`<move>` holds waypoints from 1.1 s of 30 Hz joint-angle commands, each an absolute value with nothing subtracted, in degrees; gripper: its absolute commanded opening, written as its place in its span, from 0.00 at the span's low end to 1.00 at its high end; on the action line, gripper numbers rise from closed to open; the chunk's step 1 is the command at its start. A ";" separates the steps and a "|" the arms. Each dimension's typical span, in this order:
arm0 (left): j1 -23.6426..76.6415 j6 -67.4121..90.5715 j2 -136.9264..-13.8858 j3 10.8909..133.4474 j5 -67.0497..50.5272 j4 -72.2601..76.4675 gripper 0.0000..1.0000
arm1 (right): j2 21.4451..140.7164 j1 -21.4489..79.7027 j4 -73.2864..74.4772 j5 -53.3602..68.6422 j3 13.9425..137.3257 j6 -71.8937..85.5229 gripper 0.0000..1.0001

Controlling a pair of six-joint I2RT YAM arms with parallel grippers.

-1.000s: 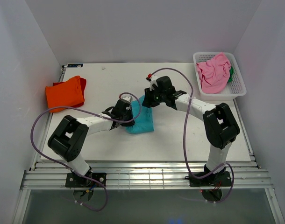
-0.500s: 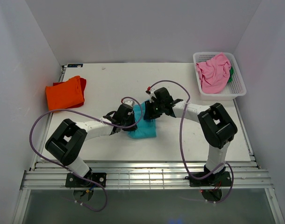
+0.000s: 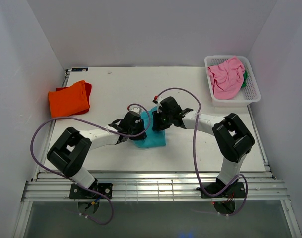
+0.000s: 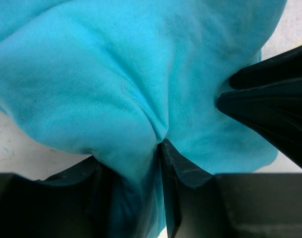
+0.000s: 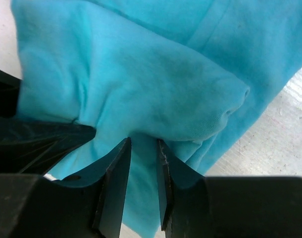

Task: Fold and stack the t-shirts
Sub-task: Put the neatly folded tshirt into the corner of the board with the left arm

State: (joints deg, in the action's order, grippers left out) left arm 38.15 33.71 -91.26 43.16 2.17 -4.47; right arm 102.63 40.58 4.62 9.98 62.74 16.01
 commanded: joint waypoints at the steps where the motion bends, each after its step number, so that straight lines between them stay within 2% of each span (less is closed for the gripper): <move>1: 38.76 33.49 -91.06 39.64 4.22 -14.06 0.49 | 103.27 41.57 5.80 7.30 63.28 15.29 0.33; 4: 38.76 33.75 -90.27 38.94 4.92 -13.89 0.58 | 103.97 41.84 6.41 6.68 63.63 15.38 0.33; 6: 38.76 33.75 -89.74 38.58 5.71 -13.97 0.60 | 104.24 42.01 6.77 6.68 63.81 15.38 0.33; 18: 38.67 35.59 -89.74 36.74 10.98 -13.88 0.60 | 103.27 43.15 8.52 5.63 63.72 15.12 0.33; 25: 34.73 37.62 -86.49 34.81 15.55 -15.56 0.60 | 102.66 43.42 9.23 5.36 64.25 14.94 0.33; 33: 29.09 36.39 -86.75 34.54 10.21 -10.82 0.60 | 103.27 44.03 9.40 5.54 64.51 14.94 0.33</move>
State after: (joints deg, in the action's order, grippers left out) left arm 30.65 37.34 -84.31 36.77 9.91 -4.45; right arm 104.25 43.97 7.42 6.35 63.02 15.88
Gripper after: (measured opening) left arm 0.601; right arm 0.332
